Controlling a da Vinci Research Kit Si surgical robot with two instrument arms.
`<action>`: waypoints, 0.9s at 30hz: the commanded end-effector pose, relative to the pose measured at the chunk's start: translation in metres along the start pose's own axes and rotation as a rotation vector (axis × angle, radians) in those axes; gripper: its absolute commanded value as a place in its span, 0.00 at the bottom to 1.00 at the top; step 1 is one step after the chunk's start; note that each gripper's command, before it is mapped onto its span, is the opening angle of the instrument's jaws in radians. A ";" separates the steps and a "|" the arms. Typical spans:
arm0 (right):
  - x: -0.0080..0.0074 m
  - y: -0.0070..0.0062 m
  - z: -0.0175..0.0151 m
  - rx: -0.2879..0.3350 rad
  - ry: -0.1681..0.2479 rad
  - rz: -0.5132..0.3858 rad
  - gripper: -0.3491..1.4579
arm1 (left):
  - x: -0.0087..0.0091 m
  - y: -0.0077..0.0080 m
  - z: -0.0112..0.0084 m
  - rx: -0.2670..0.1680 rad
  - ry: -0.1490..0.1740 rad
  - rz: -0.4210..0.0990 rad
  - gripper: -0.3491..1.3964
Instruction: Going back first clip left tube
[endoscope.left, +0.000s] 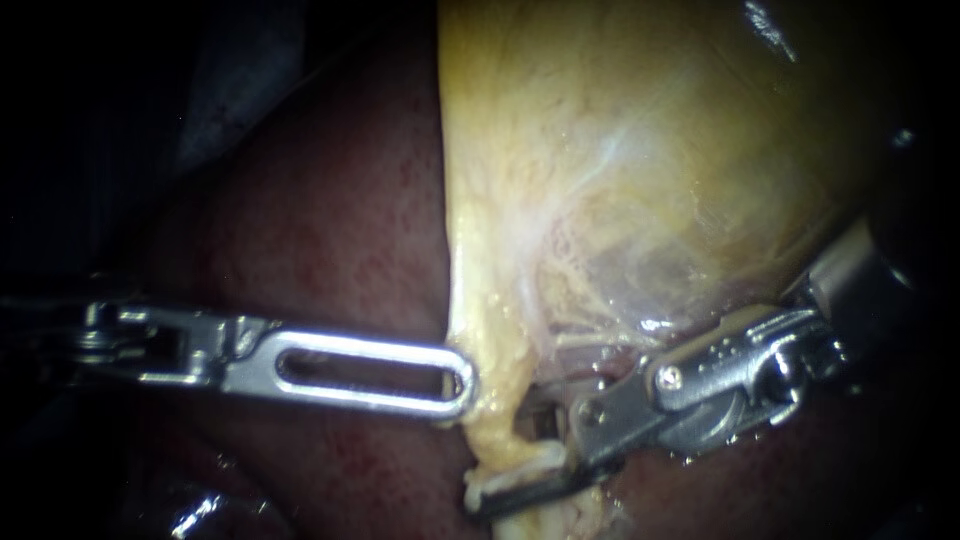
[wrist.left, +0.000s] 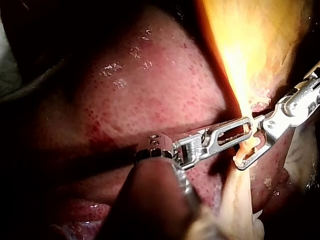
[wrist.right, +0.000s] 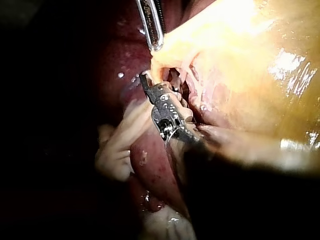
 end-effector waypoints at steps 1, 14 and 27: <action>0.0000 -0.0001 0.0002 -0.001 -0.007 0.005 0.42 | 0.0000 0.0000 0.0000 0.000 0.000 0.000 0.00; 0.0009 -0.0015 0.0005 -0.005 -0.018 0.017 0.41 | -0.0001 0.0002 -0.0001 0.001 0.001 -0.006 0.00; 0.0002 -0.0011 -0.0003 0.040 0.002 -0.007 0.48 | -0.0002 0.0001 -0.0002 0.001 0.001 -0.007 0.00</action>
